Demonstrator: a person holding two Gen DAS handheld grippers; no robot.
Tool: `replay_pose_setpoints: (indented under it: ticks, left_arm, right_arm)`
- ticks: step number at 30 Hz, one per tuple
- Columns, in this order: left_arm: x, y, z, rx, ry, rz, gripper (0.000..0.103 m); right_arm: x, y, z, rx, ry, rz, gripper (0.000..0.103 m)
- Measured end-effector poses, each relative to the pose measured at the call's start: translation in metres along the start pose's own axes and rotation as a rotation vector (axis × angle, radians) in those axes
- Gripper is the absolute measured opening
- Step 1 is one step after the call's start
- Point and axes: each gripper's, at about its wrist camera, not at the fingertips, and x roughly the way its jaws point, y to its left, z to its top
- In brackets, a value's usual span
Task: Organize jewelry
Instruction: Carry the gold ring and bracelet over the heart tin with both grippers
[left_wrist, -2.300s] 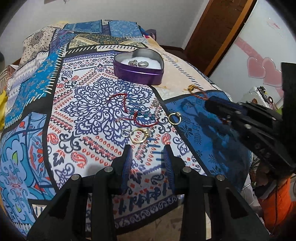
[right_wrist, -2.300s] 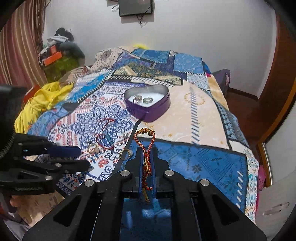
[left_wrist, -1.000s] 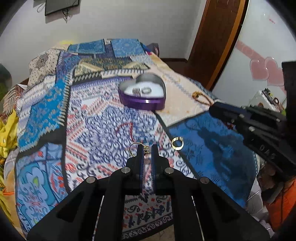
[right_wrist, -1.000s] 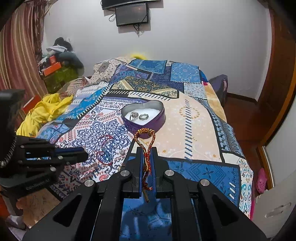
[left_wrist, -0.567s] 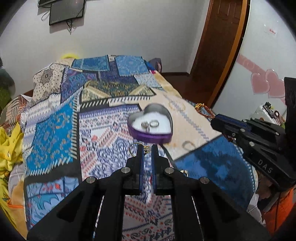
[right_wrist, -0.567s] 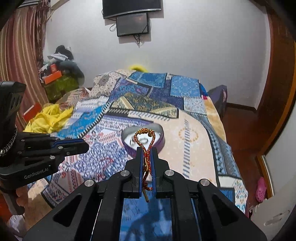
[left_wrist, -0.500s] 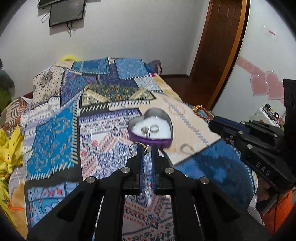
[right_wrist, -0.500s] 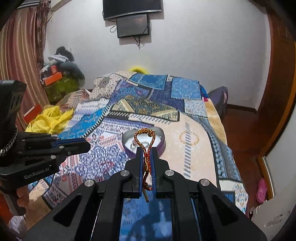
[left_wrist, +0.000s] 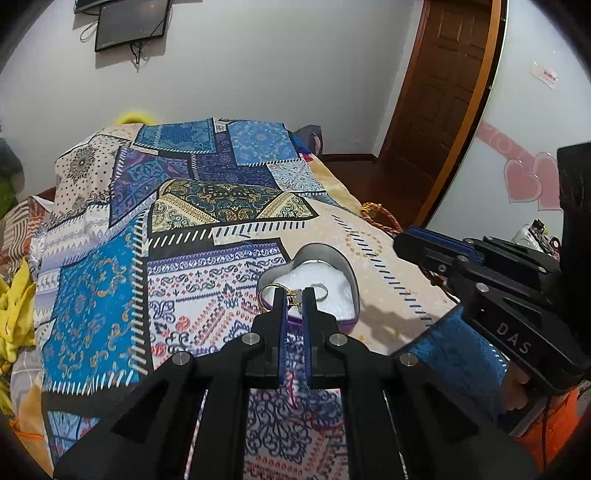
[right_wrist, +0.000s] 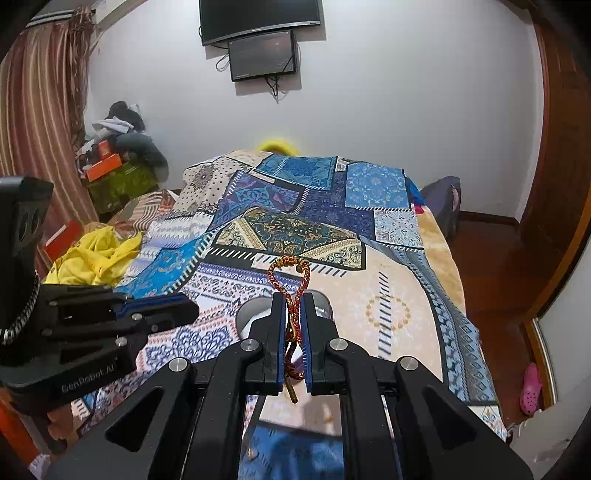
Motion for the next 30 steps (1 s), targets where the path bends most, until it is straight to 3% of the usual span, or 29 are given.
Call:
replay_pose_setpoints:
  ticks: [6, 12, 18, 24, 30]
  left_arm:
    - [0.02, 0.008, 0.009, -0.001, 0.02, -0.011, 0.006]
    - [0.044, 0.011, 0.011, -0.015, 0.069, -0.045, 0.006]
    - [0.065, 0.009, 0.007, -0.003, 0.129, -0.054, 0.006]
    - [0.069, 0.009, 0.008, -0.004, 0.134, -0.05, 0.006]
    - [0.066, 0.01, 0.009, -0.006, 0.142, -0.052, 0.006]
  right_arm:
    - [0.024, -0.001, 0.004, -0.016, 0.047, -0.004, 0.007]
    - [0.05, -0.011, 0.002, 0.02, 0.144, 0.067, 0.007]
    - [0.062, -0.016, -0.003, 0.045, 0.216, 0.081, 0.007]
    - [0.067, -0.015, -0.006, 0.042, 0.262, 0.102, 0.007]
    - [0.066, -0.015, -0.007, 0.047, 0.285, 0.086, 0.014]
